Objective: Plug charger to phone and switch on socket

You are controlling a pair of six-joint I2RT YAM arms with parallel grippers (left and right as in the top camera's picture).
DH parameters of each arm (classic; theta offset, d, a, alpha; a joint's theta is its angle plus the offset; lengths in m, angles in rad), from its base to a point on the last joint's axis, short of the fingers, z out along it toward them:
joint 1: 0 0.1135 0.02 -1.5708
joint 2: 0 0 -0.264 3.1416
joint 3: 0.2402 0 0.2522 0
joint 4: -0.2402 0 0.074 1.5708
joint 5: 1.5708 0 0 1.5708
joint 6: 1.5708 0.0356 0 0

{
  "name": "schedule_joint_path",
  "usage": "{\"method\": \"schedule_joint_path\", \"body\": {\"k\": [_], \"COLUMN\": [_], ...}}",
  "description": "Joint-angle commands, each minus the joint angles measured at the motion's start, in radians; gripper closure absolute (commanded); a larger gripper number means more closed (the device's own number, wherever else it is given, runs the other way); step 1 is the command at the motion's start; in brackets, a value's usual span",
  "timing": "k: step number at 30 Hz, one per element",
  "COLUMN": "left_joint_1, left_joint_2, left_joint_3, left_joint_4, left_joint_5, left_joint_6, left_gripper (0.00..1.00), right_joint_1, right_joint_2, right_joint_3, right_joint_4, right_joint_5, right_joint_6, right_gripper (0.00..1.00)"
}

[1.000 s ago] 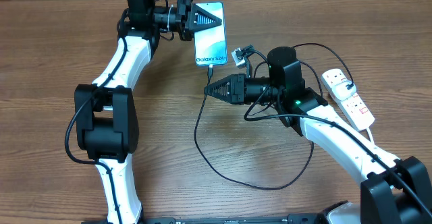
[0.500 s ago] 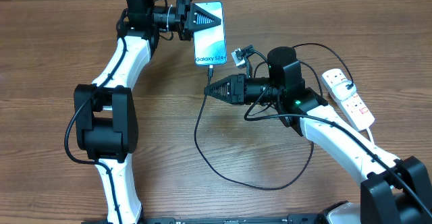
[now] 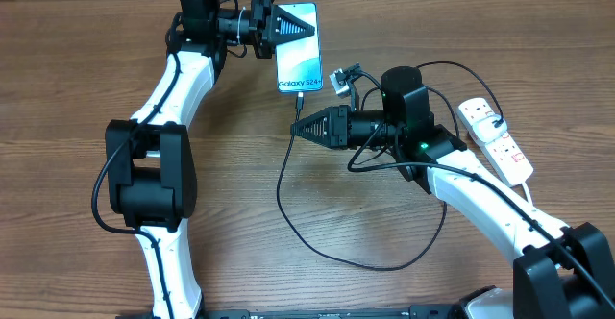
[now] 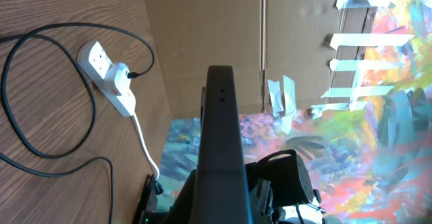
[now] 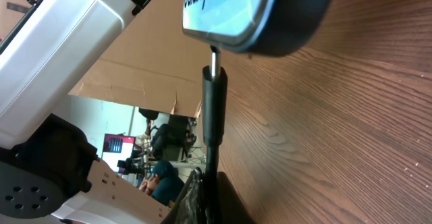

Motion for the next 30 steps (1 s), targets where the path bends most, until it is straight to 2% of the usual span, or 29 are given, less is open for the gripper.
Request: {"method": "schedule_joint_path", "body": {"k": [1, 30], "left_joint_1": [0.005, 0.005], "left_joint_2": [-0.014, -0.014], "left_joint_3": [0.01, 0.01], "left_joint_4": [0.005, 0.005], "left_joint_5": [0.019, 0.023], "left_joint_6": [-0.01, 0.05], "left_gripper": [0.96, 0.96], "right_joint_1": [-0.003, -0.003], "right_joint_2": [0.005, 0.005], "right_joint_3": [-0.002, -0.002], "right_joint_4": [0.006, 0.007], "right_joint_5": [-0.017, -0.014], "right_joint_6": [0.0, 0.0], "right_gripper": [0.96, 0.96]}}
